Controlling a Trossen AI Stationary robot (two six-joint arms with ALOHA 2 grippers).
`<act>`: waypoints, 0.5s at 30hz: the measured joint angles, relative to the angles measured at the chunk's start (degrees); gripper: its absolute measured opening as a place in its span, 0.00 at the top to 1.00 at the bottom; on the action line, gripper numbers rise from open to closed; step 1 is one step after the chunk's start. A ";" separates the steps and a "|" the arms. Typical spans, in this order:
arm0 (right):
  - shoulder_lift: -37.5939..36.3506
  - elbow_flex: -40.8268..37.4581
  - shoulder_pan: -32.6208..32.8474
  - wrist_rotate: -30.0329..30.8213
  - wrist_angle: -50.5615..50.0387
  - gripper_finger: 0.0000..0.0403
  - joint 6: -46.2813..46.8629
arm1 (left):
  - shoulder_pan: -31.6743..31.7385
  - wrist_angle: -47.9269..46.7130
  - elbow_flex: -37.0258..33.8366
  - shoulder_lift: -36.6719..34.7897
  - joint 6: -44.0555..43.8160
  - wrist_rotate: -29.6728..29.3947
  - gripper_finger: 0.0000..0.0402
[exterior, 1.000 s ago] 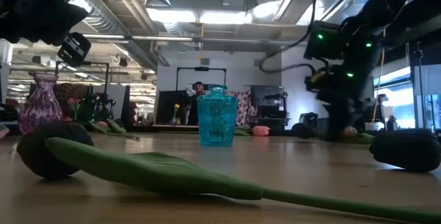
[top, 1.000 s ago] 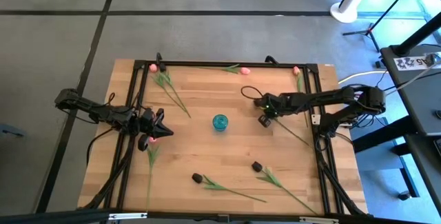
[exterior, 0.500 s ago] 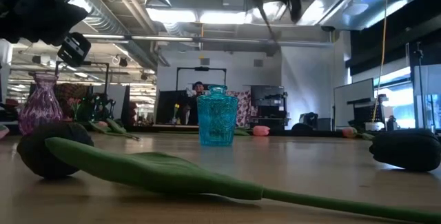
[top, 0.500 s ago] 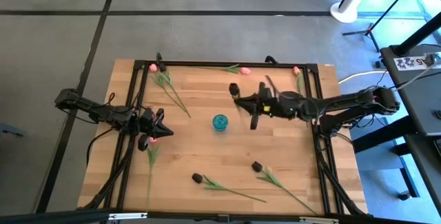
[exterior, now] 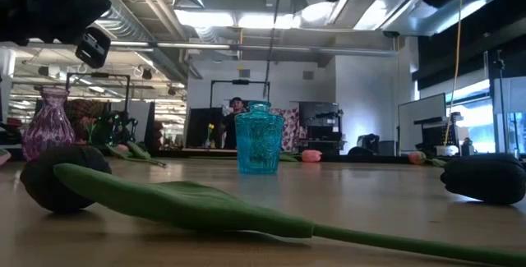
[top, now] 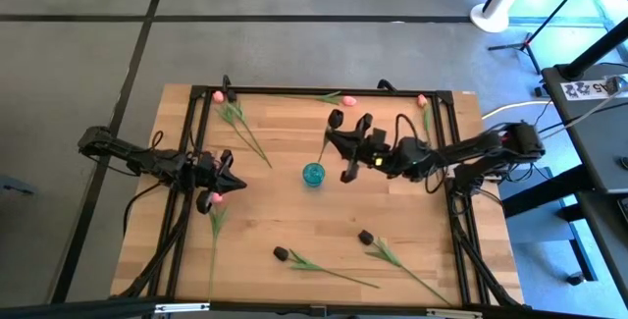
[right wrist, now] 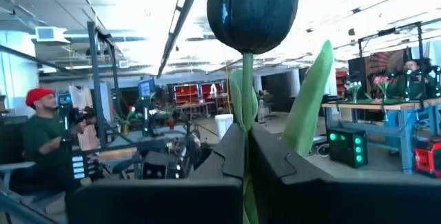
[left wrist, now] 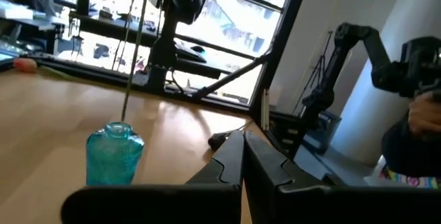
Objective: Sort flowers into vase by color
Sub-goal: Put the middle black tulip into the blue vase
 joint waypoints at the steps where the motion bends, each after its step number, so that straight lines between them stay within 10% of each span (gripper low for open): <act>1: 0.48 0.00 0.00 0.32 0.23 0.99 -0.03 | 0.00 -0.03 0.00 0.01 0.24 0.04 1.00; 15: 1.31 0.02 -0.33 2.81 -11.72 0.91 1.98 | -0.02 6.53 0.00 0.04 4.80 1.12 1.00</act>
